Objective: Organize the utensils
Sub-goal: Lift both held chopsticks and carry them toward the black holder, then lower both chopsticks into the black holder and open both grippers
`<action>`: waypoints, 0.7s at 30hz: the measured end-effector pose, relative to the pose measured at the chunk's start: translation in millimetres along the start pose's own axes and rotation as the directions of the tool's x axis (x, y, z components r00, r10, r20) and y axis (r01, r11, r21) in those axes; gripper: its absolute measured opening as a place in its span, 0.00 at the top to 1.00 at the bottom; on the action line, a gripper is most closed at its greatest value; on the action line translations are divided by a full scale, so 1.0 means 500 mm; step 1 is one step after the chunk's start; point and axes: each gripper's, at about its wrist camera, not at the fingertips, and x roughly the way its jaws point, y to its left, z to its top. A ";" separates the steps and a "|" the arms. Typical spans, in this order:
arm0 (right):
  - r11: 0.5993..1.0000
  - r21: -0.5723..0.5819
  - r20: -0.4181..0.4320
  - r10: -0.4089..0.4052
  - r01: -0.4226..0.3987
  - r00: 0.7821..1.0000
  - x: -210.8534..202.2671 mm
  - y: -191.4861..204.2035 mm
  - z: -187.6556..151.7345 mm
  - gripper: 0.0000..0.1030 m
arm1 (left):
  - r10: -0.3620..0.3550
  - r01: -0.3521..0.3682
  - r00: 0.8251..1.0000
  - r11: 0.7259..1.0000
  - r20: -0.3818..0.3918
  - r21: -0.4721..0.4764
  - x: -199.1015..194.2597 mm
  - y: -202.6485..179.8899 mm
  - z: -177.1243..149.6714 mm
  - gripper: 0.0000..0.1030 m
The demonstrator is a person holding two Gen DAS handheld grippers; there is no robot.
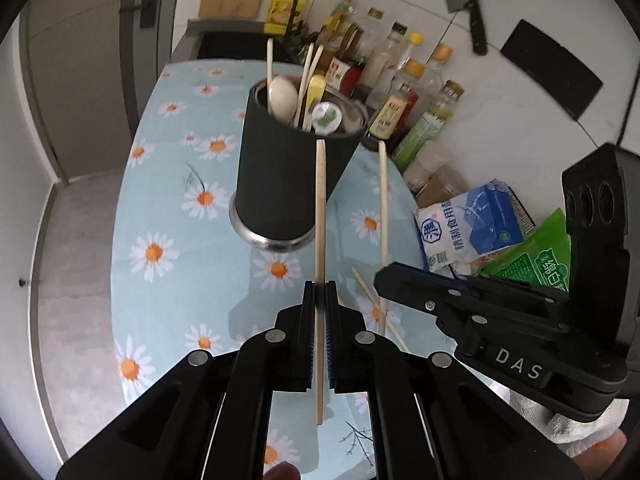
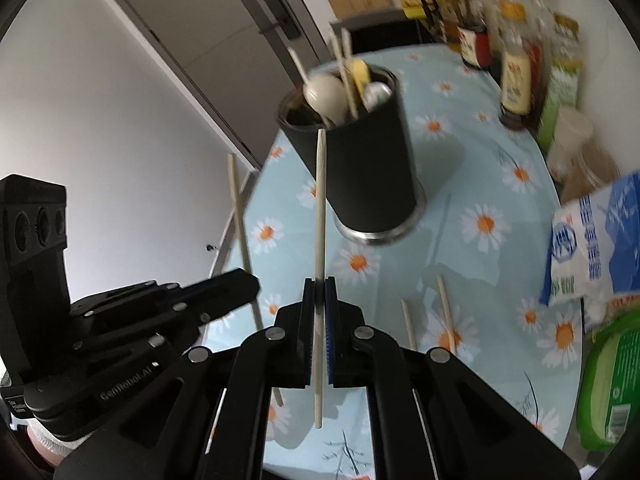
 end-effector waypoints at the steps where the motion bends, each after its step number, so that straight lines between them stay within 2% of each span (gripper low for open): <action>1: 1.000 -0.007 0.017 0.008 -0.007 1.000 -0.001 0.006 0.007 0.94 | 0.001 -0.002 1.000 1.000 0.012 0.013 -0.005 0.000 0.003 0.96; 6: 0.999 -0.024 0.079 0.034 -0.033 0.996 -0.016 0.023 0.028 0.94 | -0.012 0.011 0.999 1.000 0.049 0.017 -0.024 0.008 0.021 0.96; 11: 0.994 -0.091 0.143 0.066 -0.053 0.988 -0.042 0.050 0.052 0.94 | -0.048 0.044 0.992 0.999 0.113 0.032 -0.048 0.012 0.053 0.96; 15: 0.991 -0.118 0.186 0.085 -0.064 0.979 -0.059 0.059 0.078 0.94 | -0.079 0.069 0.980 0.996 0.181 0.064 -0.069 0.005 0.083 0.96; 17: 0.991 -0.130 0.208 0.068 -0.041 0.976 -0.068 0.062 0.093 0.94 | -0.091 0.077 0.974 0.994 0.206 0.072 -0.076 0.002 0.097 0.96; 21: 0.990 -0.138 0.257 0.071 -0.036 0.964 -0.082 0.061 0.121 0.94 | -0.101 0.071 0.954 0.991 0.283 0.114 -0.092 -0.009 0.121 0.96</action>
